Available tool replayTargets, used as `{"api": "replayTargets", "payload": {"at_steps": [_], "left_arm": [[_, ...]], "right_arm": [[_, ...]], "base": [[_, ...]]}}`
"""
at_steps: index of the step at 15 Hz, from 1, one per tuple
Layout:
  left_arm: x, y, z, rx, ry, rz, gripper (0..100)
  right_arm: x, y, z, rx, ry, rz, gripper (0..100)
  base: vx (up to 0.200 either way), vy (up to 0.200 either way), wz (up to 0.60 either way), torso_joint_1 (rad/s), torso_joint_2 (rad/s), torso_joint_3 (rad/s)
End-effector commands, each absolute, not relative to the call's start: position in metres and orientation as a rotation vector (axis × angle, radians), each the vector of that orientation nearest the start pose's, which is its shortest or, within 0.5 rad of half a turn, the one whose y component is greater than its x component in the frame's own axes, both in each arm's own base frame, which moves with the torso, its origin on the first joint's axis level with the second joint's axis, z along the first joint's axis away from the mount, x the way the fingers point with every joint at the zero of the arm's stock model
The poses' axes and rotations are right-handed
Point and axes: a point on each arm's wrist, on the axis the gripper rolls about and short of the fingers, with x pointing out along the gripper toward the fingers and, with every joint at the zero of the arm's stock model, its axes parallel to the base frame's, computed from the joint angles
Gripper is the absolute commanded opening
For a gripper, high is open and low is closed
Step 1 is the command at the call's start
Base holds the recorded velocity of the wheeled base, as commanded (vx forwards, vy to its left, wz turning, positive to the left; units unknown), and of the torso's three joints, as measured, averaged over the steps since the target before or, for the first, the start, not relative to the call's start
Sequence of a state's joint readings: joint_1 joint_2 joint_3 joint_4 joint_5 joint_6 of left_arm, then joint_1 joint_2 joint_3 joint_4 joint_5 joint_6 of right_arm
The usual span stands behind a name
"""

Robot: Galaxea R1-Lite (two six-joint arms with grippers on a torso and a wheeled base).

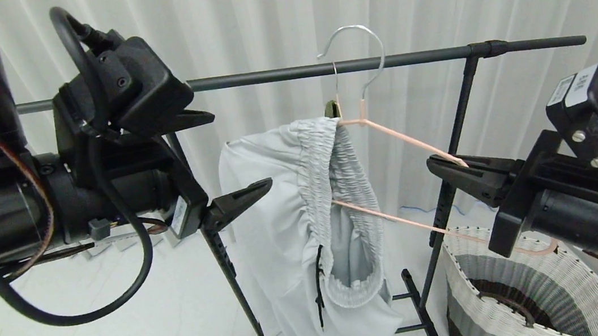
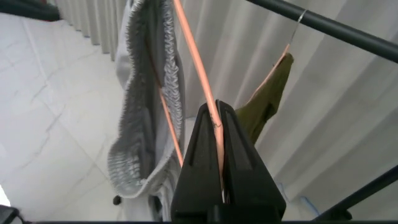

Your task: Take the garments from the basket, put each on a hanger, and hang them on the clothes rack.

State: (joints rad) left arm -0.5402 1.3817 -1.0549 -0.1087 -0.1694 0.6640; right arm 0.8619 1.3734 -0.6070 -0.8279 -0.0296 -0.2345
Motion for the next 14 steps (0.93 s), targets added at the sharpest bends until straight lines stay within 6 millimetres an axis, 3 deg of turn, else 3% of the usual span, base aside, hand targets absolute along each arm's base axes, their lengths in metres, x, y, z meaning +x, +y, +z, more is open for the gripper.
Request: {"api": "replayTargets", "payload": {"at_steps": [1, 7, 12, 13, 14], "left_arm": [[0.215, -0.133, 0.279, 0.675, -0.011, -0.793, 100], [0.23, -0.144, 0.259, 0.687, 0.029, -0.875, 100], [0.231, -0.144, 0.248, 0.685, 0.057, -0.915, 100], [0.231, -0.145, 0.246, 0.689, 0.061, -0.919, 0], [0.23, -0.144, 0.245, 0.697, 0.061, -0.926, 0]], "right_arm": [[0.141, 0.165, 0.231, -0.211, -0.156, 0.829, 0], [0.139, 0.163, 0.227, -0.276, -0.179, 0.877, 0], [0.135, 0.16, 0.227, -0.293, -0.197, 0.893, 0], [0.135, 0.16, 0.227, -0.297, -0.199, 0.892, 0], [0.135, 0.16, 0.228, -0.299, -0.202, 0.89, 0]], "base": [[0.0, 0.0, 0.0, 0.0, 0.0, 0.0], [0.0, 0.0, 0.0, 0.0, 0.0, 0.0], [0.0, 0.0, 0.0, 0.0, 0.0, 0.0], [0.0, 0.0, 0.0, 0.0, 0.0, 0.0], [0.0, 0.0, 0.0, 0.0, 0.0, 0.0]]}}
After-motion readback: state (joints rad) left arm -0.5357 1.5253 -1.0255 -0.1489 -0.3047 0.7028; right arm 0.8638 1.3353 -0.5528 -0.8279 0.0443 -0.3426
